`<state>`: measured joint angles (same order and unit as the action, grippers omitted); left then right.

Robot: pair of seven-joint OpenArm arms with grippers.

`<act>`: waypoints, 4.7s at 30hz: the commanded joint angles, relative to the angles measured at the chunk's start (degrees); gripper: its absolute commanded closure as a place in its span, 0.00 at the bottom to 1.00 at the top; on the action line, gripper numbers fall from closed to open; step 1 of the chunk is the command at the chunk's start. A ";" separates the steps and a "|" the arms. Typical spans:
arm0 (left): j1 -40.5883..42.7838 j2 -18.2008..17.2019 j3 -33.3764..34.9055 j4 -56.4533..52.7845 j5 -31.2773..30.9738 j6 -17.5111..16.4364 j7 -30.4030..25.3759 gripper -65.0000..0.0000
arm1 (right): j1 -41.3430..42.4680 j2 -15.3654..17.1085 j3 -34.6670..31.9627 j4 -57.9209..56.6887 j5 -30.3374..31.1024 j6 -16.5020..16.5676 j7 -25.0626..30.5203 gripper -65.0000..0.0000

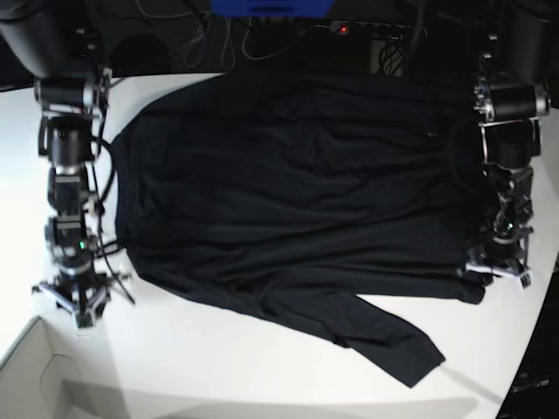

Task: Layout the t-shirt on the table in an organized manner, then fold the t-shirt properly
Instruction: 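Fold the held shirt edges with both grippers toward the collar, then lay the folded edge down and open both grippers, then grasp the shirt edge near the sleeve with the left gripper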

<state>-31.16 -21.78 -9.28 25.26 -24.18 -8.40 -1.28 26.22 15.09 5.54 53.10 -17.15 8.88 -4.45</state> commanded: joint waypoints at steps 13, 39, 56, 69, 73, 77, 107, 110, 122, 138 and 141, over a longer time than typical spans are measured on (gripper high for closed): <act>-2.91 1.25 0.18 -3.76 5.94 -0.69 -1.67 0.71 | -12.02 -9.60 -0.13 22.81 0.31 20.52 -22.50 1.00; -0.18 0.11 0.00 16.19 -0.83 -0.69 9.15 0.71 | 0.46 -1.77 8.57 8.48 0.31 20.43 -10.54 1.00; 30.94 1.52 -14.33 46.08 -5.75 -1.13 22.33 0.71 | -26.44 -13.64 8.83 34.77 0.40 20.79 -23.99 1.00; 15.38 0.55 -14.24 24.19 1.02 -1.22 22.07 0.71 | -11.58 -5.73 9.01 10.85 0.40 20.70 -20.12 1.00; 11.16 0.55 -14.24 22.96 3.39 -1.31 22.07 0.71 | -10.17 -4.15 9.01 11.47 0.40 20.70 -18.10 1.00; 10.28 0.64 -14.59 26.57 3.31 -1.31 22.69 0.71 | -13.43 -4.06 9.10 20.61 0.40 20.70 -18.19 1.00; 58.10 12.42 -26.37 83.36 -2.14 -1.22 47.12 0.58 | -35.32 -11.53 15.87 43.03 0.40 28.43 -18.19 0.99; 58.45 13.47 -26.46 82.74 -1.00 -1.22 47.04 0.48 | -36.63 -12.94 15.87 43.91 0.40 31.12 -18.19 0.90; 52.48 13.56 -26.46 80.19 -1.09 -1.31 47.04 0.48 | -38.57 -15.58 15.43 42.24 0.49 31.12 -17.57 0.78; 57.22 14.26 -26.46 78.96 -0.65 -1.31 47.04 0.48 | -41.91 -14.52 20.53 37.76 0.49 31.12 -17.49 0.77; 57.84 14.18 -26.46 78.79 -0.56 -1.31 47.04 0.47 | -42.35 -14.61 20.61 39.34 0.49 31.12 -17.49 0.77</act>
<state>26.50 -7.14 -35.59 103.26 -24.23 -9.65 46.52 -15.31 0.16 25.82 92.16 -14.74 39.83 -19.59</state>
